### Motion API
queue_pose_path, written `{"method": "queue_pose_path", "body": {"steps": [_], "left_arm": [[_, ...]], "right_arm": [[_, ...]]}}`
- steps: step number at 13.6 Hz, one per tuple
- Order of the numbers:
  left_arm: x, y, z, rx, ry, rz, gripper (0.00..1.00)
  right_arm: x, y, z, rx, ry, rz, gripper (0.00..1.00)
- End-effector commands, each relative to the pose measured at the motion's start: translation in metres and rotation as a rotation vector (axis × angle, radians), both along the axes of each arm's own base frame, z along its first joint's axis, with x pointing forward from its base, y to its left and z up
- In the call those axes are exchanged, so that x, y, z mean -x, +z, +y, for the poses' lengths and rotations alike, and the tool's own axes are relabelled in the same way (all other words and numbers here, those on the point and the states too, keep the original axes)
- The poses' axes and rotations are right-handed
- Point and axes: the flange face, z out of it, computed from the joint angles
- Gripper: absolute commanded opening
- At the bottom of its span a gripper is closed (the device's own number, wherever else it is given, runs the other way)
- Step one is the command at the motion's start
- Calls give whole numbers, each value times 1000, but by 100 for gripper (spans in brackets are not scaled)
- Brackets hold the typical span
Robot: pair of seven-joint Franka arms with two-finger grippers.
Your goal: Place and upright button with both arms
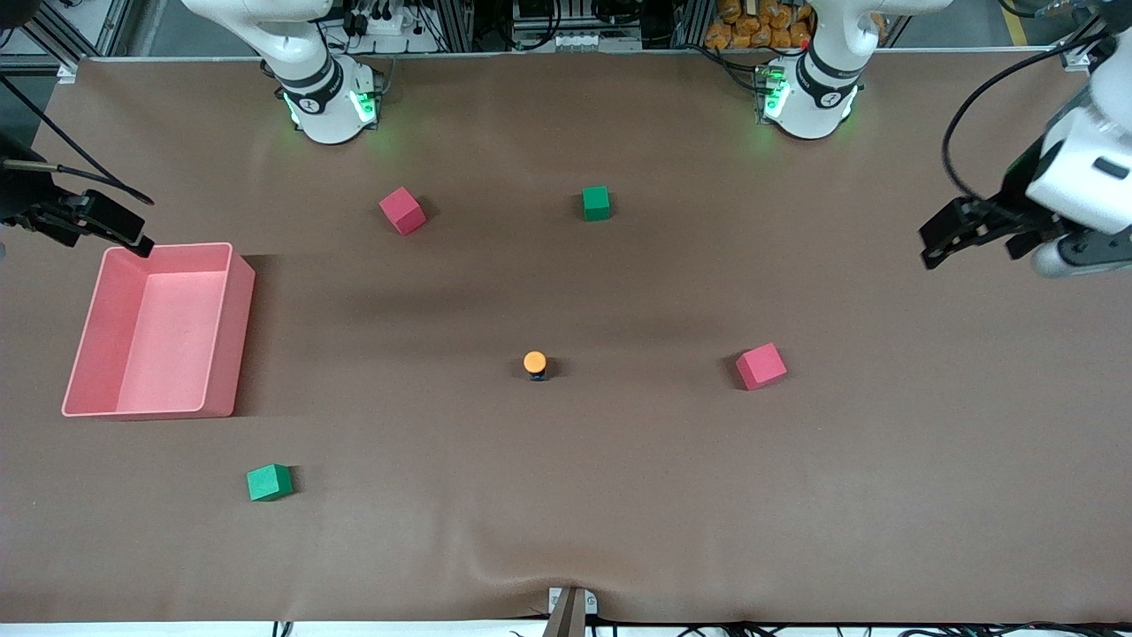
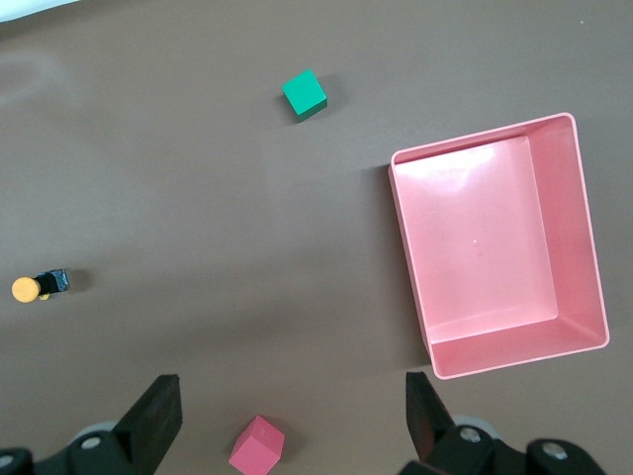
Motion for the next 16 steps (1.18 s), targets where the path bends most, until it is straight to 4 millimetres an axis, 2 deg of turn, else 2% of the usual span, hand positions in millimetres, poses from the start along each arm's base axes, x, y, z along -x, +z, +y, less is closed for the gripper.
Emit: {"method": "queue_pose_path", "body": {"steps": [1,3,7,9,16], "left_arm": [[18,8,11,2,-54,49,100],[18,6,36,1,-74,62,100],[34,4,63,57,-60,79,100],[38,3,64,56,-58,82,100],[57,2,43,42,-89,94,100]], "right_arm": [[-3,4,-1,-16,6,-10,100],[-3,4,-2,-16,5,-10,100],[-2,3,-1,-12,34,-1,100],[-1,3,-2,-10,77,1,100],[1,2,0,0,85,22,100]]}}
